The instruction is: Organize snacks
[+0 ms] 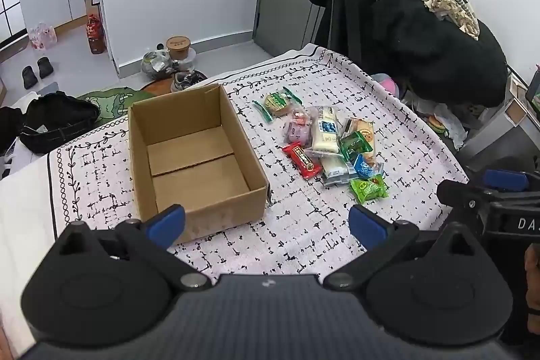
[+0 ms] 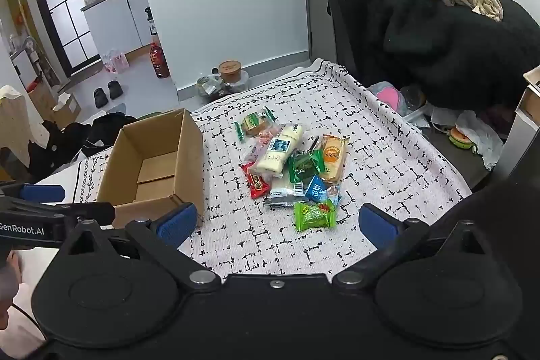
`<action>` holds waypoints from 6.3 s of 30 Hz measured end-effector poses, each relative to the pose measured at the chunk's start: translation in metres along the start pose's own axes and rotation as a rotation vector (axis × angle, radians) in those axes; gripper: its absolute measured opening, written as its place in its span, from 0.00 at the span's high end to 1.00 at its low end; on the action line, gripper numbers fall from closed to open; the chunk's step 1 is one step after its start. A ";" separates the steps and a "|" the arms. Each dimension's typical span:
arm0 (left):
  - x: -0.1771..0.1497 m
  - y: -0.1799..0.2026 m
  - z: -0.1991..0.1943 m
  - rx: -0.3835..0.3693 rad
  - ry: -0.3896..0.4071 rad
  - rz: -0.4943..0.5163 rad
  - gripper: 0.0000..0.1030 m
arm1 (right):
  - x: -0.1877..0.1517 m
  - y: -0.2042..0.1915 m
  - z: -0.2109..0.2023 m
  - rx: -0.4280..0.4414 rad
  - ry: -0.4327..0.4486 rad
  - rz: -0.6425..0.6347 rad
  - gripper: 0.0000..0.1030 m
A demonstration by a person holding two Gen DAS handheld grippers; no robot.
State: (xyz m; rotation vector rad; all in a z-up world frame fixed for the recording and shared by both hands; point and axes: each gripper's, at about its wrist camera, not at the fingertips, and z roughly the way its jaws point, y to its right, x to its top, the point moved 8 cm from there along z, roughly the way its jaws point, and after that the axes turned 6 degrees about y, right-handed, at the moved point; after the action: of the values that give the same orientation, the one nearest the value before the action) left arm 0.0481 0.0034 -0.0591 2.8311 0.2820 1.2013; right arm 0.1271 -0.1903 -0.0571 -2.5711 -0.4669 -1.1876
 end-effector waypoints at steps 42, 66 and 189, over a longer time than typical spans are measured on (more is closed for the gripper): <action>0.003 0.001 0.000 -0.001 0.000 -0.006 0.00 | 0.004 0.003 0.000 -0.019 0.013 -0.013 0.00; 0.009 -0.002 -0.003 0.003 0.012 -0.012 0.00 | -0.003 0.006 0.006 -0.018 0.003 -0.014 0.00; 0.048 0.053 0.179 -0.143 -0.075 -0.413 0.99 | 0.001 0.088 0.165 0.022 -0.088 0.389 0.73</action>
State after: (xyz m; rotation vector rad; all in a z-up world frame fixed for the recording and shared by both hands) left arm 0.2171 -0.0361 -0.1434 2.5164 0.7039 0.9819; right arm 0.2761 -0.2089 -0.1692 -2.5449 0.0092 -0.9296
